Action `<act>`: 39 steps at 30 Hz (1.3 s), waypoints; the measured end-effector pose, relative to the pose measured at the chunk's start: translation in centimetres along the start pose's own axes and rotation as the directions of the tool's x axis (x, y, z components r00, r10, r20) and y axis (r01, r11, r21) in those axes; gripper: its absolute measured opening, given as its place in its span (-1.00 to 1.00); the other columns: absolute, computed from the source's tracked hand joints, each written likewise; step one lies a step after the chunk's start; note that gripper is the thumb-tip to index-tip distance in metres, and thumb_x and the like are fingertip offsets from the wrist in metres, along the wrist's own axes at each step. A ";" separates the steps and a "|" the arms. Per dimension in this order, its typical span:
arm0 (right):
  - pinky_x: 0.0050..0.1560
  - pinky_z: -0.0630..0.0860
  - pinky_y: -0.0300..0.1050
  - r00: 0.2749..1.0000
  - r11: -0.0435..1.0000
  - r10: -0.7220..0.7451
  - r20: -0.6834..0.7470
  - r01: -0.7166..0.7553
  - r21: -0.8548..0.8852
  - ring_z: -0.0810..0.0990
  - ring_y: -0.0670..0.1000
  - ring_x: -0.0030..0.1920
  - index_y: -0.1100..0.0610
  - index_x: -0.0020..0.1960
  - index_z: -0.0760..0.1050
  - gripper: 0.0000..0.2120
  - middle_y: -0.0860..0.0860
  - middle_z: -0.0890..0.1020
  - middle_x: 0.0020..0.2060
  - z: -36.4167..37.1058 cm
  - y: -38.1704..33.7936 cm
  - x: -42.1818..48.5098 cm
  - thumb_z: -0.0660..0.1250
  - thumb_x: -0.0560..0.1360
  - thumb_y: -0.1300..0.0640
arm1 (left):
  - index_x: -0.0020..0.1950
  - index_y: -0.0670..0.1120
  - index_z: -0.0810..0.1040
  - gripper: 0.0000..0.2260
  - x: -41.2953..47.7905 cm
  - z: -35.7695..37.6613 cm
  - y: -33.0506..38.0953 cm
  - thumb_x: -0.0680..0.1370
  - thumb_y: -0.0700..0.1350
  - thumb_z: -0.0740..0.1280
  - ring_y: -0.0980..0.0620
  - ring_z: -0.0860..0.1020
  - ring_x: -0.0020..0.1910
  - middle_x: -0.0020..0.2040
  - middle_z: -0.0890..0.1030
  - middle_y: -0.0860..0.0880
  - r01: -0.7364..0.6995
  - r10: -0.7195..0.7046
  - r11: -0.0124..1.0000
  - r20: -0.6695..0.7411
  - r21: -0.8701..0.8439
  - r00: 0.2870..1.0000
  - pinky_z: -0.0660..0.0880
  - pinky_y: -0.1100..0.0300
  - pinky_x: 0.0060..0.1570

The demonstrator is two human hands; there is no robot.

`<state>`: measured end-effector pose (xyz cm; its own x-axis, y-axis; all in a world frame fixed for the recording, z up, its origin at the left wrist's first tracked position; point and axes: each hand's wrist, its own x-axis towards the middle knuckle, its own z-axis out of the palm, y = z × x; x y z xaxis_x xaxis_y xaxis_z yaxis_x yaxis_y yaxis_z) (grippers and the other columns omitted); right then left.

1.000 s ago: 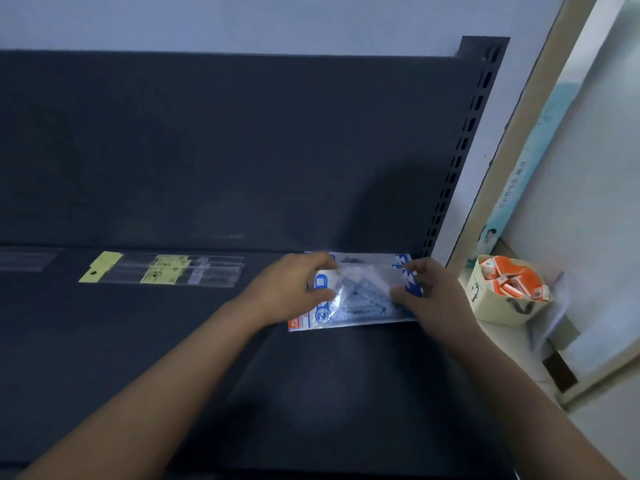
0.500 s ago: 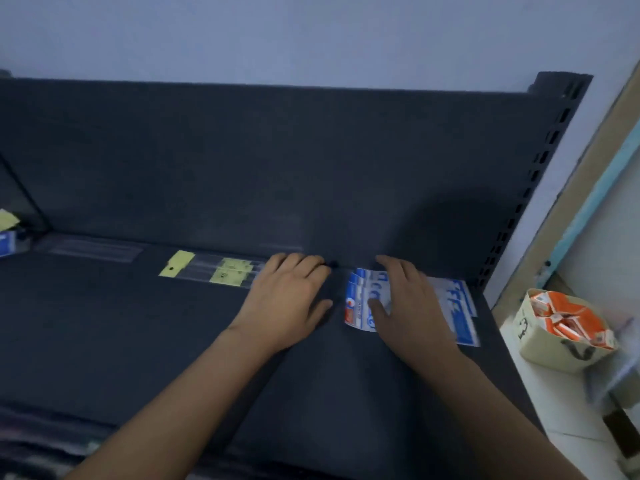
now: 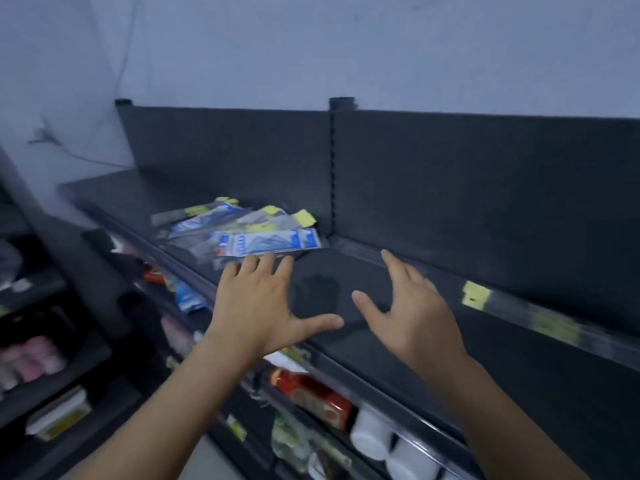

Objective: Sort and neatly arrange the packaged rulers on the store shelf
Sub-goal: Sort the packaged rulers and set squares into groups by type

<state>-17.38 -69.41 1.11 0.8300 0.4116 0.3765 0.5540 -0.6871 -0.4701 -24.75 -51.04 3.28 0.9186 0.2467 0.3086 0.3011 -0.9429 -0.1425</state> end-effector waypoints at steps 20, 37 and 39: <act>0.47 0.08 0.12 0.923 0.984 -0.005 0.385 0.072 -0.161 0.06 0.09 0.52 -0.10 0.51 0.09 -0.08 0.03 0.11 0.53 22.6 -10.4 22.9 0.34 0.30 -0.41 | 0.39 0.00 0.35 -0.37 16.7 14.4 -24.2 0.49 0.38 0.07 -0.07 0.39 0.33 0.35 0.46 -0.01 0.017 -0.011 0.999 0.170 -0.037 0.985 0.27 0.03 0.28; 0.47 -0.11 -0.16 0.920 0.921 0.382 0.084 -0.372 -0.117 -0.19 0.01 0.54 0.17 0.55 -0.05 -0.23 0.08 -0.15 0.55 30.9 -17.2 28.8 0.13 0.55 -0.24 | 0.07 -0.03 0.53 -0.70 33.4 22.0 -34.1 0.42 0.05 0.47 0.22 0.45 -0.25 -0.09 0.54 0.09 -0.214 0.441 0.767 0.255 -0.605 0.860 0.36 0.32 -0.29; 0.48 -0.01 -0.10 0.907 0.899 0.416 0.065 -0.399 -0.180 -0.09 0.05 0.54 0.13 0.52 0.13 -0.32 0.08 -0.01 0.55 30.8 -17.9 29.2 0.16 0.55 -0.22 | 0.00 0.00 0.49 -0.61 34.6 22.6 -34.5 0.31 0.08 0.56 0.21 0.43 -0.26 -0.13 0.51 0.10 -0.157 0.460 0.721 0.296 -0.675 0.837 0.36 0.31 -0.31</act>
<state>-1.03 -26.67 -4.05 0.9874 0.1270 0.0941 0.1553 -0.8899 -0.4289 2.46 -4.90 -2.39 0.9832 -0.1609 -0.0860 -0.1000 -0.8696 0.4836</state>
